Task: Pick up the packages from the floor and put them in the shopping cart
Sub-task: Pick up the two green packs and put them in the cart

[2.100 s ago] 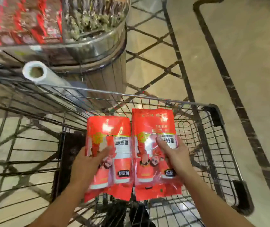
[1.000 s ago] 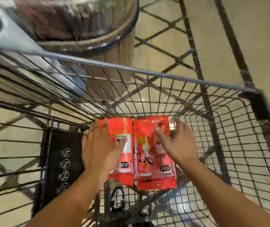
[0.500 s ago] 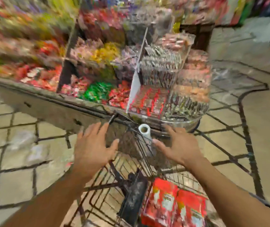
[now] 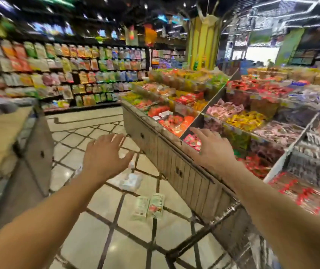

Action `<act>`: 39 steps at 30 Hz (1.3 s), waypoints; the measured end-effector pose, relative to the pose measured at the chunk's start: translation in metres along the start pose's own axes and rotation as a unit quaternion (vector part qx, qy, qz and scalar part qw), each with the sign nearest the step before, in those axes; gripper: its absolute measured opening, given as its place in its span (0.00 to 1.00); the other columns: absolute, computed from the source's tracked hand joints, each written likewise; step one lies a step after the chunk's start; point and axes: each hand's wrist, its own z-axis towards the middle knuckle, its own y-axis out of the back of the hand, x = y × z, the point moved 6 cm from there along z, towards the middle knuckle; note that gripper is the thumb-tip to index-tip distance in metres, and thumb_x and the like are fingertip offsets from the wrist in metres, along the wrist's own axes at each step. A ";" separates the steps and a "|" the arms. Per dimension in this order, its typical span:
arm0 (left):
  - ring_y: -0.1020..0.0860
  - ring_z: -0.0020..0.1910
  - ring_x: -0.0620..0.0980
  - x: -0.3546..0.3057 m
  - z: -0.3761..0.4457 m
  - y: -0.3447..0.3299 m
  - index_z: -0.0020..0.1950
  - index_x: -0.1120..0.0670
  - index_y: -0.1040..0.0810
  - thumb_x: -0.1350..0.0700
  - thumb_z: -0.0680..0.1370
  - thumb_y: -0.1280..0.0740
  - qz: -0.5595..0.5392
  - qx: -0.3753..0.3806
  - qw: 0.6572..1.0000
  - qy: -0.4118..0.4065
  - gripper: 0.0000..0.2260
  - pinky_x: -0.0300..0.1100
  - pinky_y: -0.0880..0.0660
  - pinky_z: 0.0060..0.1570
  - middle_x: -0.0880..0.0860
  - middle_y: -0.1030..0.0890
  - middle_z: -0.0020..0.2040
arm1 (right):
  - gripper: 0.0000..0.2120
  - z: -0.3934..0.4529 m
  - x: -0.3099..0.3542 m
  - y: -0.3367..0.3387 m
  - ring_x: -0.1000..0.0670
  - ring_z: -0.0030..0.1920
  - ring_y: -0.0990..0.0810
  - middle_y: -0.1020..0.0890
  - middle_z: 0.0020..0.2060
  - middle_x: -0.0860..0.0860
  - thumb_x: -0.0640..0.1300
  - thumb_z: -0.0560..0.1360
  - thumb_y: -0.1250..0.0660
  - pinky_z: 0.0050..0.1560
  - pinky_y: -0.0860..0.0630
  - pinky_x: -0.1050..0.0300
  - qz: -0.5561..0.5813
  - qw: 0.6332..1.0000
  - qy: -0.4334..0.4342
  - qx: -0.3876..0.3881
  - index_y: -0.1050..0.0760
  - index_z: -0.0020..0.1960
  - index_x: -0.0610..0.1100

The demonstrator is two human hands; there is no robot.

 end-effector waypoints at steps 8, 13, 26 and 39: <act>0.29 0.75 0.57 0.188 0.051 0.009 0.81 0.50 0.32 0.31 0.79 0.41 0.032 -0.014 0.998 0.051 0.35 0.55 0.32 0.72 0.54 0.26 0.77 | 0.43 0.116 0.150 -0.035 0.40 0.74 0.29 0.27 0.75 0.47 0.78 0.74 0.52 0.64 0.26 0.39 0.021 0.999 0.044 -0.006 0.38 0.81 0.54; 0.30 0.76 0.56 0.271 0.097 -0.013 0.81 0.49 0.32 0.32 0.80 0.40 0.038 0.000 0.996 0.084 0.34 0.55 0.32 0.74 0.54 0.26 0.77 | 0.43 0.174 0.198 -0.077 0.40 0.77 0.32 0.32 0.79 0.46 0.77 0.76 0.52 0.67 0.26 0.36 0.004 0.999 0.037 0.032 0.44 0.83 0.53; 0.31 0.77 0.56 0.342 0.263 -0.158 0.82 0.50 0.35 0.34 0.81 0.41 0.020 0.061 0.995 0.080 0.34 0.56 0.35 0.74 0.54 0.28 0.78 | 0.43 0.347 0.225 -0.212 0.40 0.77 0.33 0.30 0.78 0.46 0.78 0.75 0.54 0.72 0.34 0.36 0.001 0.999 0.028 0.041 0.42 0.83 0.54; 0.31 0.77 0.56 0.314 0.449 -0.291 0.81 0.51 0.31 0.31 0.75 0.45 -0.073 0.095 0.992 0.042 0.39 0.54 0.36 0.74 0.54 0.27 0.78 | 0.47 0.528 0.189 -0.325 0.41 0.76 0.31 0.29 0.77 0.49 0.80 0.71 0.62 0.70 0.30 0.36 -0.010 0.996 0.006 0.091 0.42 0.82 0.56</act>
